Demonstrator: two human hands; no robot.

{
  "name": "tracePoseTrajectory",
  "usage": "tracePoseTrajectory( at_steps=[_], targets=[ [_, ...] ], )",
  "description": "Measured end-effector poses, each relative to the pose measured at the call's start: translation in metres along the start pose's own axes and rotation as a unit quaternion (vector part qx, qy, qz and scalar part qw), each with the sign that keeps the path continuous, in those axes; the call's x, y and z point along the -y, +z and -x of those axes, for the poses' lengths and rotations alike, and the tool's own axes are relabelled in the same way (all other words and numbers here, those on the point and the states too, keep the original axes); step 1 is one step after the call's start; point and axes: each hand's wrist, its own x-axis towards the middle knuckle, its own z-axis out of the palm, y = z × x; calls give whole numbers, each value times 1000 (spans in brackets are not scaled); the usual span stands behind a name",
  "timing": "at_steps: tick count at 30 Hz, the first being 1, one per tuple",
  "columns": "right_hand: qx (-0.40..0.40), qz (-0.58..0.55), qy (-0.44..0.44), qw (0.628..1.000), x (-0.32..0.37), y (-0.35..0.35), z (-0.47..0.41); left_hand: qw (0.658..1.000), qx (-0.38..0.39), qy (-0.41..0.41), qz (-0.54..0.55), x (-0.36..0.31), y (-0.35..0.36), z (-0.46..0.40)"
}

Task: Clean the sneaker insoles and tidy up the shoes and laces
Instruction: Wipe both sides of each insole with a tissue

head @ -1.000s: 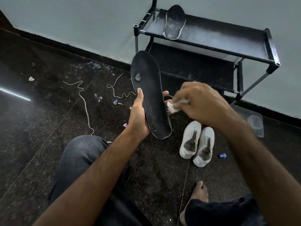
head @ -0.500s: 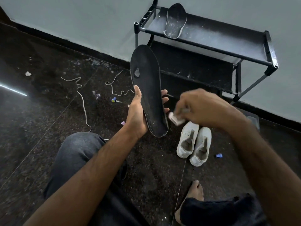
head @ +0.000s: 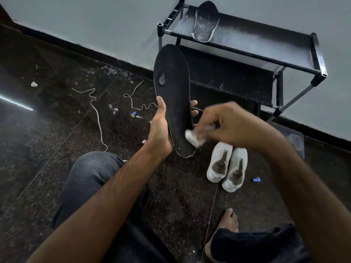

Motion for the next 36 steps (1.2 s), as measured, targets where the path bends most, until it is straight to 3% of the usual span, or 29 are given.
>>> tracePoseTrajectory(
  at_steps=[3,5,7,9,10,11,13,15,17,18,19,20,21,23,24,26,28,31,32,33,34,35,36],
  targets=[
    [-268,-43,2,962,-6,30,-21,1000,12,-8,18,-1,3,0],
    [-291,-27,-35,956,-5,62,-26,999,11,-23,27,-1,3,1],
    [-121,1,-91,988,-3,75,-16,1000,-14,-15,11,-2,-2,-1],
    [105,57,-90,989,1,62,-3,999,-29,13,-7,-3,-5,-2],
    [160,73,-79,981,2,52,3,999,-22,19,-14,-3,-4,-1],
    [159,51,-66,984,1,42,7,1000,-13,18,-16,-3,-3,-1],
    [55,-49,-39,997,-1,22,10,1000,-7,12,-12,0,-1,0],
    [-126,-100,-16,987,-5,22,2,1000,9,3,10,1,0,-1],
    [-283,-40,17,958,-9,41,-11,999,39,-4,35,1,-1,-1],
    [-324,26,19,946,-6,53,-14,998,45,-9,35,2,-1,0],
    [-302,80,0,950,-5,66,-13,999,37,-10,25,3,-2,0],
    [-217,101,-33,970,-3,74,-9,1000,20,-5,11,3,-3,0],
    [-86,102,-53,990,0,75,-2,1000,5,7,-3,3,-5,0],
    [174,88,-47,980,5,64,12,999,-1,35,-15,1,-7,0],
    [220,77,-47,971,5,56,18,999,5,41,-18,0,-6,1],
    [166,28,-28,985,1,36,24,999,13,39,-16,1,-3,1],
    [20,-49,1,999,-4,22,20,999,12,30,0,3,0,2],
    [-262,-51,21,964,-8,41,1,999,43,-5,30,2,0,0],
    [-314,-40,5,948,-4,52,-3,998,47,-10,32,2,0,1],
    [-314,-21,-21,949,0,65,-4,999,37,-7,28,2,-1,0],
    [-239,9,-39,970,-1,75,-3,1000,20,2,21,2,-2,0],
    [-96,68,-33,993,-1,79,1,1000,6,12,14,1,-3,0],
    [76,147,-6,986,1,79,7,1000,0,23,10,0,-4,1]
  ],
)
